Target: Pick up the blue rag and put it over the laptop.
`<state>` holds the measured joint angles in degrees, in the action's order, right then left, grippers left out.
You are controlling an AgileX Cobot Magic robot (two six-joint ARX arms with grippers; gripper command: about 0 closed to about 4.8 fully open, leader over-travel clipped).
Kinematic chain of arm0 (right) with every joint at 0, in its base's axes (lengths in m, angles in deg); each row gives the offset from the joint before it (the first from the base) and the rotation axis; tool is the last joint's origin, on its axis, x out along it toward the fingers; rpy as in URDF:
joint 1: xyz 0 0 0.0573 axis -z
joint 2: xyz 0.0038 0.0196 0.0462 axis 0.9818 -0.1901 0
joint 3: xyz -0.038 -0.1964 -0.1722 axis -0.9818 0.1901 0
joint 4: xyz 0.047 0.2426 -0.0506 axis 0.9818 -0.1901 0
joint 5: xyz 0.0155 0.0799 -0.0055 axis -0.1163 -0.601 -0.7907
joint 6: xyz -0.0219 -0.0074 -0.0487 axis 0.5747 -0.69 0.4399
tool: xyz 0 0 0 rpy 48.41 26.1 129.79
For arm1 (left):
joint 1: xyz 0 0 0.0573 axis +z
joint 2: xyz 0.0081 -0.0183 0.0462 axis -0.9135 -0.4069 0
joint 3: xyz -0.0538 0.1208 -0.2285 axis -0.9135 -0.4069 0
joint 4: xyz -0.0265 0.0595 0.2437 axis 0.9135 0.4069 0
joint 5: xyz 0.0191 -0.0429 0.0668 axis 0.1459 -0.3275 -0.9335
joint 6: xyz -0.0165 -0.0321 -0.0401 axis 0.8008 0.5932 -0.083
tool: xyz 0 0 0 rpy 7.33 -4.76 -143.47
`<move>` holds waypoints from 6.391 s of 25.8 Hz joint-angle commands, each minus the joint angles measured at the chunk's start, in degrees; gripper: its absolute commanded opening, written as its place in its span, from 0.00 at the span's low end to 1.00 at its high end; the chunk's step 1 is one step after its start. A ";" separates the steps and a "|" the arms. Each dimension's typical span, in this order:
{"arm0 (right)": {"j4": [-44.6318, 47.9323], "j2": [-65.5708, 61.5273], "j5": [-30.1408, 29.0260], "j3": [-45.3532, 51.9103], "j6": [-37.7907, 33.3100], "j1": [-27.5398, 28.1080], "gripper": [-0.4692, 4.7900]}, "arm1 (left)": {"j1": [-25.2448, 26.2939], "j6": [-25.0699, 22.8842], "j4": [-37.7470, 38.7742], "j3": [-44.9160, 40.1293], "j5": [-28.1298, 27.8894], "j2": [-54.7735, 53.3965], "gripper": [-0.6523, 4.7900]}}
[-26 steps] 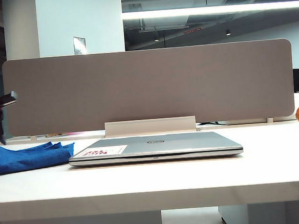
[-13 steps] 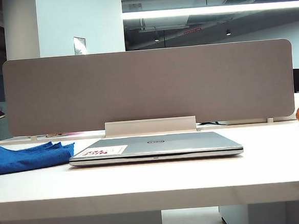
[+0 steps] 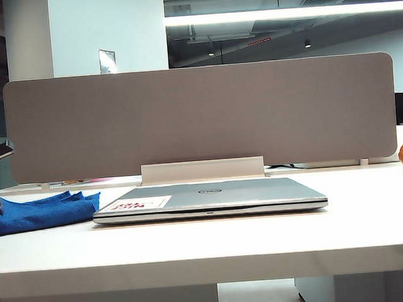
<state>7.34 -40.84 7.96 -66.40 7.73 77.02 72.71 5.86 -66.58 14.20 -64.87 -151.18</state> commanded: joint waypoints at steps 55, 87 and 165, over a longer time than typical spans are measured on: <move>0.59 0.13 0.13 0.31 0.00 -0.04 0.08 | -24.39 5.40 -4.15 43.21 8.15 -15.32 0.11; 0.59 0.13 0.15 0.31 0.02 -0.02 0.08 | -27.47 -8.59 36.96 45.81 4.48 -19.26 0.57; 0.59 0.13 0.13 0.31 0.02 -0.02 0.08 | -27.36 -10.01 29.73 -13.49 -15.82 79.28 0.11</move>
<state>7.34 -40.84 8.03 -66.40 7.71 77.04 45.26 -4.32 -36.53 0.78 -80.36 -73.09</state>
